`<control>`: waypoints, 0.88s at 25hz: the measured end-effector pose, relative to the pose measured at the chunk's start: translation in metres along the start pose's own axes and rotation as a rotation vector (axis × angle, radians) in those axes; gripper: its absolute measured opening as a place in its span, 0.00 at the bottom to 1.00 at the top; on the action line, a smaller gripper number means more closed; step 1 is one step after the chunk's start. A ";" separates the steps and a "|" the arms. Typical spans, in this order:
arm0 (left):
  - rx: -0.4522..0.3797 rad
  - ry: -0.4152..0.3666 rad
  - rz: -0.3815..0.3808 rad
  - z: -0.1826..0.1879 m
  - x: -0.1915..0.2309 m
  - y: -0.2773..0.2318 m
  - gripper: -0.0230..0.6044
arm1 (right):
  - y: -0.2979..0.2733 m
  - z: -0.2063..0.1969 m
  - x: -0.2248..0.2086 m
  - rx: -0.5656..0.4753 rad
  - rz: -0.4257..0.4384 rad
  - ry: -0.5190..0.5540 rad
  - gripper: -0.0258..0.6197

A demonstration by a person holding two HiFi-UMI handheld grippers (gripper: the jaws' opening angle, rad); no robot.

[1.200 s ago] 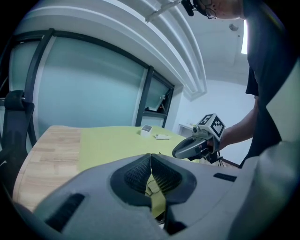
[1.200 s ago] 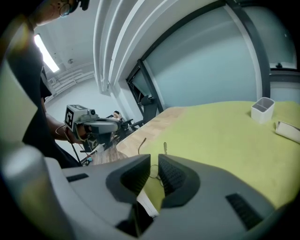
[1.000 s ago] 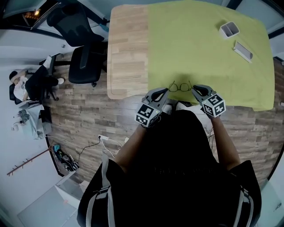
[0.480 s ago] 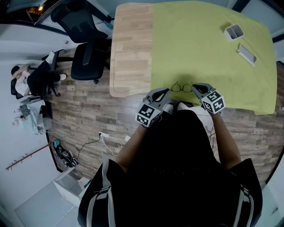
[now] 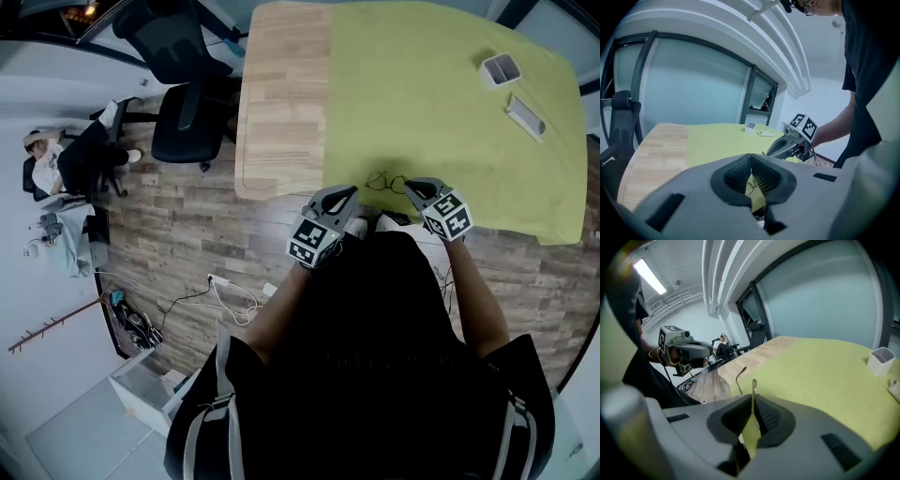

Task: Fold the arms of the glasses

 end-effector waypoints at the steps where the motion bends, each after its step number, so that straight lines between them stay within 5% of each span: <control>1: 0.001 -0.001 0.002 0.000 -0.001 0.001 0.07 | -0.001 0.000 0.002 0.002 0.004 0.003 0.09; 22: 0.038 -0.035 -0.046 0.001 -0.018 -0.003 0.07 | -0.035 0.006 0.025 0.044 0.091 0.078 0.09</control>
Point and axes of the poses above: the fingertips, and each gripper's own axes: y backward along the fingers, x to its left, z out of its top, the point moved 5 cm from there along y, backward along the fingers, and after that the axes turned 14 degrees about -z, right-handed, at the moved point
